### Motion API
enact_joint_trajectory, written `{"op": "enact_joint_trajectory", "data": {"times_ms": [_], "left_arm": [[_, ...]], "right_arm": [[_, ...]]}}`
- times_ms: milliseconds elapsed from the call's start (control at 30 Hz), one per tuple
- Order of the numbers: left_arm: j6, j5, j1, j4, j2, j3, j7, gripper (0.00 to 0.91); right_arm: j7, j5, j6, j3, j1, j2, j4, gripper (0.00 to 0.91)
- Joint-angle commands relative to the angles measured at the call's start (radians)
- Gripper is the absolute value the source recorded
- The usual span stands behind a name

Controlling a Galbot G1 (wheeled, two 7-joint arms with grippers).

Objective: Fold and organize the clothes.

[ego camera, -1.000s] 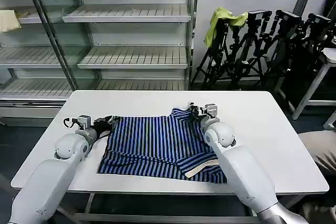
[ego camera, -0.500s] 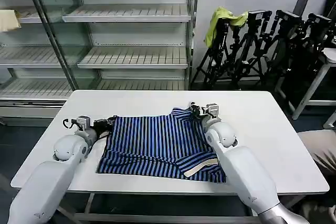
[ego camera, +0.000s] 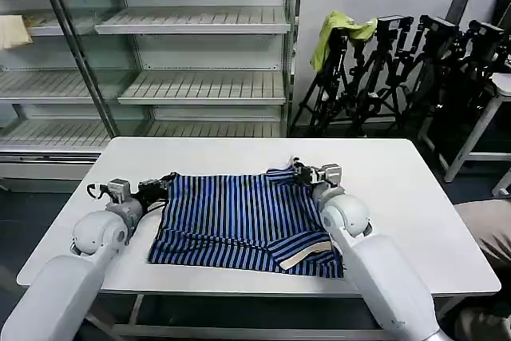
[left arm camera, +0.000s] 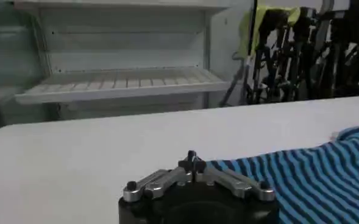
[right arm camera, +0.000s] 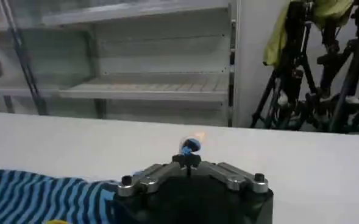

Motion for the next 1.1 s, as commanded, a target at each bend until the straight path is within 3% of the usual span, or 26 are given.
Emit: {"op": "enact_joint_trajectory", "data": {"times_ms": [33,600,1100], "left_arm": [[-0.008,0.007,0.146,-0.125,0.001,-0.082,-0.002,0.01],[-0.032,0.014,0.232,-0.171,0.01,-0.124,0.003,0.01],[-0.036,0.02,0.302,-0.248,0.013,-0.132,0.001,0.01]], "right_arm": [[-0.004,-0.004,0.004,0.026,-0.103,-0.012,0.142,0.0],[-0.019,-0.04,0.023,0.102,-0.275,-0.075,0.27,0.0],[-0.029,-0.049,0.026,0.117,-0.352,-0.062,0.343,0.0]]}}
